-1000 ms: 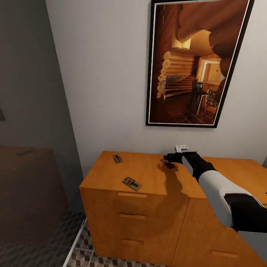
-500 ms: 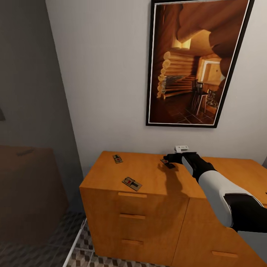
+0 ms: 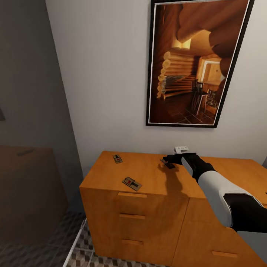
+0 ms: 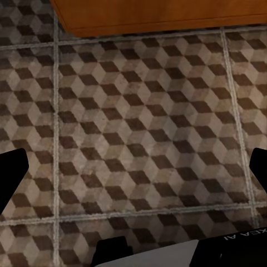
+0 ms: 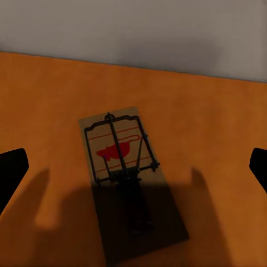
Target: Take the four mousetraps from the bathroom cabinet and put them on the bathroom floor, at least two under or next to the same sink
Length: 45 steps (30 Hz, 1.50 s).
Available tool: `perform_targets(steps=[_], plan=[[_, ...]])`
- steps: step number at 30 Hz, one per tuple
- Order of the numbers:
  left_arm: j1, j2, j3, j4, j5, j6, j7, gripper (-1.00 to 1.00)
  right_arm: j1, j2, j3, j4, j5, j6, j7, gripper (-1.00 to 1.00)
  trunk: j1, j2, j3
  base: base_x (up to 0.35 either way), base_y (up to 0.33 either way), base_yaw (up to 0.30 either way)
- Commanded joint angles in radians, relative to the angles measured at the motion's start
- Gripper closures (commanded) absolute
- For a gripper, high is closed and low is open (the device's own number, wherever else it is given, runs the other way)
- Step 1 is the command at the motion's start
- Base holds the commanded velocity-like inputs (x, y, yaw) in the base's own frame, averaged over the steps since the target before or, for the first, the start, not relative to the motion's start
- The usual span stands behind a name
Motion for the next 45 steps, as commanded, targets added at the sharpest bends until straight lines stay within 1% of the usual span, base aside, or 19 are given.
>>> perform_targets(steps=[1, 10, 18, 28, 45], plan=[[-0.001, 0.0, -0.007, 0.001, -0.001, -0.003, 0.008, -1.0, 0.0, -0.001, 0.004, -0.002, 0.001, 0.005, 0.003, -1.0, 0.0, -0.001, -0.001, 0.0, 0.0, 0.0], [-0.001, 0.0, -0.017, 0.001, -0.001, -0.003, 0.008, -1.0, 0.0, -0.002, 0.003, 0.006, 0.001, 0.003, 0.004, -1.0, 0.0, -0.001, -0.001, 0.0, 0.0, 0.0], [-0.001, 0.001, -0.024, 0.001, -0.001, -0.003, 0.008, -1.0, 0.0, -0.001, 0.003, 0.028, 0.001, -0.028, 0.004, -1.0, 0.0, -0.001, -0.001, 0.0, 0.0, 0.0], [-0.001, 0.0, -0.025, 0.001, -0.001, -0.003, 0.008, -1.0, 0.0, -0.001, 0.003, 0.046, 0.001, -0.05, 0.004, -1.0, 0.0, -0.001, -0.001, 0.0, 0.0, 0.0], [-0.001, 0.0, -0.025, 0.001, -0.001, -0.003, 0.008, -1.0, 0.0, -0.001, 0.003, 0.062, 0.001, -0.054, 0.005, -1.0, 0.0, -0.001, -0.001, 0.0, 0.0, 0.0]])
